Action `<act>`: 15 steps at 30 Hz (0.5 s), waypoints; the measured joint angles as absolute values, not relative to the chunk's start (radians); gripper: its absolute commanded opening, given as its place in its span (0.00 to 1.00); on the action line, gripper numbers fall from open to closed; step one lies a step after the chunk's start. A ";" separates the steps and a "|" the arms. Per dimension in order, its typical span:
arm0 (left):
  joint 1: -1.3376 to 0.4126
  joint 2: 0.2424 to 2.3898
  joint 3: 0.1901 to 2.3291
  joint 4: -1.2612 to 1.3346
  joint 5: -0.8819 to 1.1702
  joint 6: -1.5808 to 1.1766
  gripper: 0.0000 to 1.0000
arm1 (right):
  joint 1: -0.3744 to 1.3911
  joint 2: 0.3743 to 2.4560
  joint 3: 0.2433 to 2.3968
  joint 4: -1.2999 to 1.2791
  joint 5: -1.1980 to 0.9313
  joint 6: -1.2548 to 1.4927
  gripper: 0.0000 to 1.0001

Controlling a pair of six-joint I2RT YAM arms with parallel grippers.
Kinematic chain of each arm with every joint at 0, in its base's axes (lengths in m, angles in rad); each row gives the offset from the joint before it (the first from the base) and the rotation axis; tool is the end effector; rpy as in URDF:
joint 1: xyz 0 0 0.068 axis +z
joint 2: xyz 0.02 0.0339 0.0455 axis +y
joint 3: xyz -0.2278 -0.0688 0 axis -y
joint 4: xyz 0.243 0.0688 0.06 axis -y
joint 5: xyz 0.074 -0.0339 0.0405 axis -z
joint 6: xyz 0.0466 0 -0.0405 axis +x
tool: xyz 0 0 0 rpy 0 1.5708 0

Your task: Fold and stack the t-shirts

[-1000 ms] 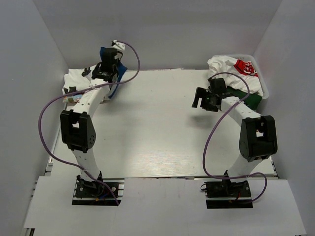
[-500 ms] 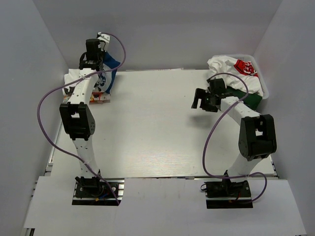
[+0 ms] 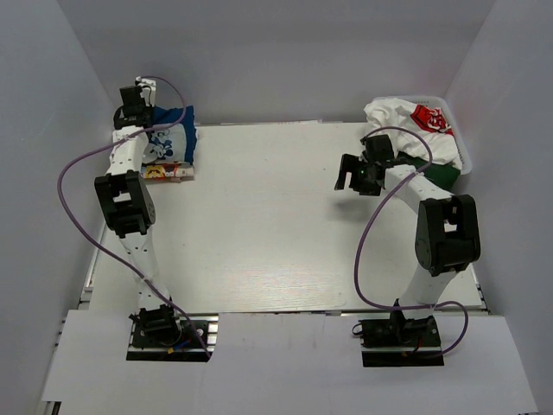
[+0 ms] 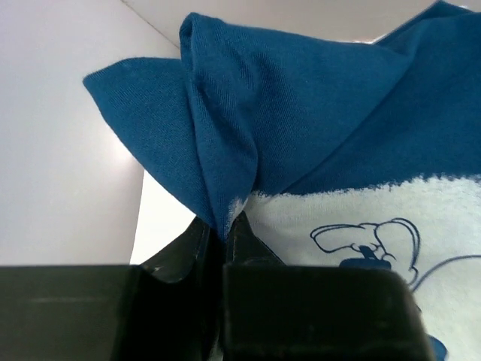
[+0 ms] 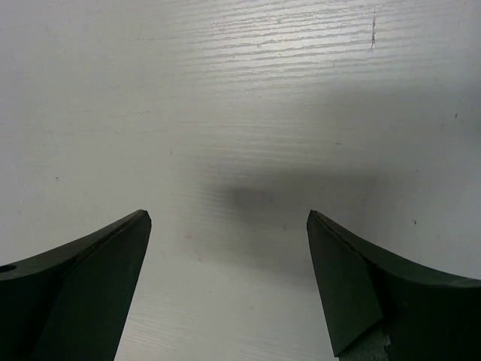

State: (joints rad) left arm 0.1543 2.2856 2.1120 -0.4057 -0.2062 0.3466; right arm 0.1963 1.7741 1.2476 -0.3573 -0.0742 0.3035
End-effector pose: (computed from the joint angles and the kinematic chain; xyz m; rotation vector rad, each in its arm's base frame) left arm 0.5115 0.0892 0.2372 0.0877 2.1788 0.5100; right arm 0.3746 0.0780 0.1732 0.0998 2.4744 0.3081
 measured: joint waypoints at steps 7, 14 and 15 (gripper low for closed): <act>0.190 2.347 2.163 -0.393 -0.167 0.347 0.00 | 0.196 1.776 1.254 -0.376 -0.074 0.307 0.90; 0.209 2.349 2.163 -0.381 -0.144 0.347 0.11 | 0.197 1.791 1.289 -0.385 -0.084 0.313 0.90; 0.212 2.349 2.163 -0.381 -0.142 0.347 0.22 | 0.197 1.791 1.289 -0.387 -0.086 0.314 0.90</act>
